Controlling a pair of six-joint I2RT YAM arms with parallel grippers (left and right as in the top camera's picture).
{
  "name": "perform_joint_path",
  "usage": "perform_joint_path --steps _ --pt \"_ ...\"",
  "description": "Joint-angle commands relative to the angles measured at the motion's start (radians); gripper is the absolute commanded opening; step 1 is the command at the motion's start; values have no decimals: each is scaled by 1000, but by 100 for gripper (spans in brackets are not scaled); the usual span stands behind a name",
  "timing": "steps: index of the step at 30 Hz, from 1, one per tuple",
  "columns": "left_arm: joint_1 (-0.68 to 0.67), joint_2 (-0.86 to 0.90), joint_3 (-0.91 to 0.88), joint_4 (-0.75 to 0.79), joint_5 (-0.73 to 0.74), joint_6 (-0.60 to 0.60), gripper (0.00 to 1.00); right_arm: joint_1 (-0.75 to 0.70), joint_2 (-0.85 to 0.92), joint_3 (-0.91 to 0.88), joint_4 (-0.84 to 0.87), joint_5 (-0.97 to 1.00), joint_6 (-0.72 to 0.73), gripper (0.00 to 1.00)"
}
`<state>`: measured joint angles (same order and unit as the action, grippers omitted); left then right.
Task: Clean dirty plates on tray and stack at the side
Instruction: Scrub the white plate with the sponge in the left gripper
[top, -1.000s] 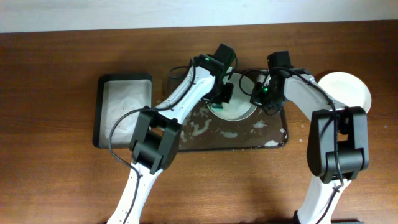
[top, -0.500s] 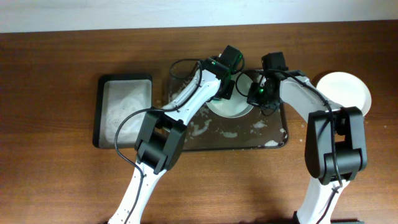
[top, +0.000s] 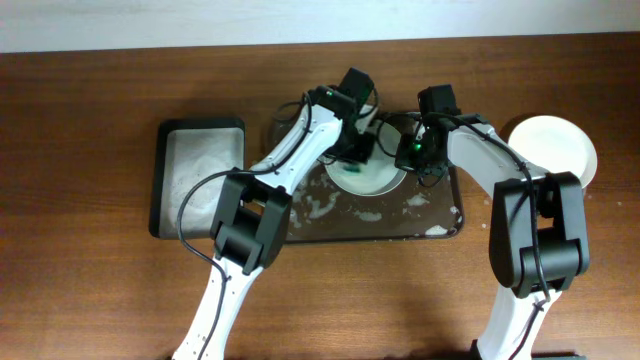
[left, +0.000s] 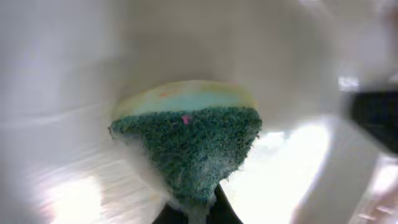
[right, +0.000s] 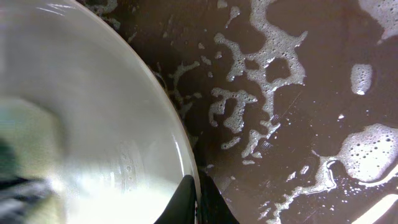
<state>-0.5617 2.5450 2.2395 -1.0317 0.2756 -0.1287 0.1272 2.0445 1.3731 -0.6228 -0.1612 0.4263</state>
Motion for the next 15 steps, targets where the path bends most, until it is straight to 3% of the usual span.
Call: perform_joint_path --steps 1,4,12,15 --pt "-20 60 -30 83 217 40 1 18 -22 -18 -1 9 -7 4" --pt "-14 60 -30 162 163 27 1 19 -22 -18 -1 9 -7 4" --pt "7 61 -30 204 -346 -41 1 19 -22 -18 2 8 -7 4" --pt "18 61 -30 169 -445 -84 1 19 -22 -18 3 8 -7 4"
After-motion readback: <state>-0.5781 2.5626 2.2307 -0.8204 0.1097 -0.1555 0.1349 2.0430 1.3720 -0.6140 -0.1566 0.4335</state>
